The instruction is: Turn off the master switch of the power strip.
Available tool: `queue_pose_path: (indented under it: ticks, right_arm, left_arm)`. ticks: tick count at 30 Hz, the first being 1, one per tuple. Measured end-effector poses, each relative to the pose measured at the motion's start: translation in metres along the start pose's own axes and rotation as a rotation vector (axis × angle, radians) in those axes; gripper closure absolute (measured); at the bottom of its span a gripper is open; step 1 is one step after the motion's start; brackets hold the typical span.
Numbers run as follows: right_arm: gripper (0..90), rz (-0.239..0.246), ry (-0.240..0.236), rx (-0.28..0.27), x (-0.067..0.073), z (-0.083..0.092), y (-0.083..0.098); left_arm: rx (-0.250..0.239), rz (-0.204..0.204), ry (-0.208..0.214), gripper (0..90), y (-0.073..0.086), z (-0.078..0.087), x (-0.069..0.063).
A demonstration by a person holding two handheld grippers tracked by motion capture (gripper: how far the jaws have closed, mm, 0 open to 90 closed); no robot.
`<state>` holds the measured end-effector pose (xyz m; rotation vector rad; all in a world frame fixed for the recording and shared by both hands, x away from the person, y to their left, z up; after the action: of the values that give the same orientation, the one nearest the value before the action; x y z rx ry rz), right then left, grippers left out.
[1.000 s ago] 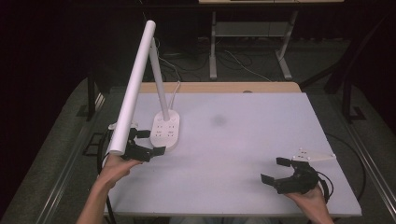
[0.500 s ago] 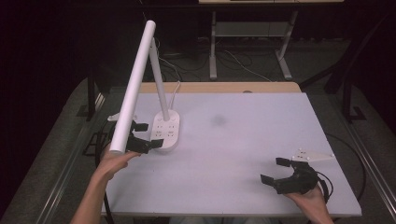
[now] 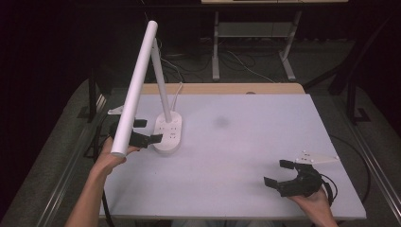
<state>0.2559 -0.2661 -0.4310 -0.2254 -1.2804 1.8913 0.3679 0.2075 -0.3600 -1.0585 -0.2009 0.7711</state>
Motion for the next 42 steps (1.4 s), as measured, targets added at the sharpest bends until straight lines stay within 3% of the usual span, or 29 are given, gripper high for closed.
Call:
queue_pose_path:
  ticks: [19,27,37,42]
  right_arm:
    - [0.3,-0.002,0.006,-0.002,-0.001,0.000,0.000]
    - [0.3,-0.006,0.008,-0.001,-0.001,0.001,0.001]
    - [0.2,-0.001,0.009,0.007,-0.002,0.000,0.001]
    - [0.3,-0.003,0.011,0.005,-0.003,0.000,0.001]
  left_arm:
    - [0.029,0.028,-0.043,1.9,-0.009,-0.003,0.024]
    - [0.085,0.016,-0.043,3.5,-0.009,-0.014,0.034]
    - [0.121,0.033,-0.078,14.8,-0.004,-0.024,0.050]
    - [0.109,0.051,-0.082,20.1,-0.003,-0.029,0.056]
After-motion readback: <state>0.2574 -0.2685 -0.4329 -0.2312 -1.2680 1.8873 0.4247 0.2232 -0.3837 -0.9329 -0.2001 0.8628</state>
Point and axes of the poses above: each handheld gripper's, and its own axes: z roughly backward along the jaws, y roughly out of its underside, x roughly to its left, the point moved 3 cm from there along -z, roughly forward along the jaws, and after that the axes turned 5 degrees about -x, right-handed, at the moved point
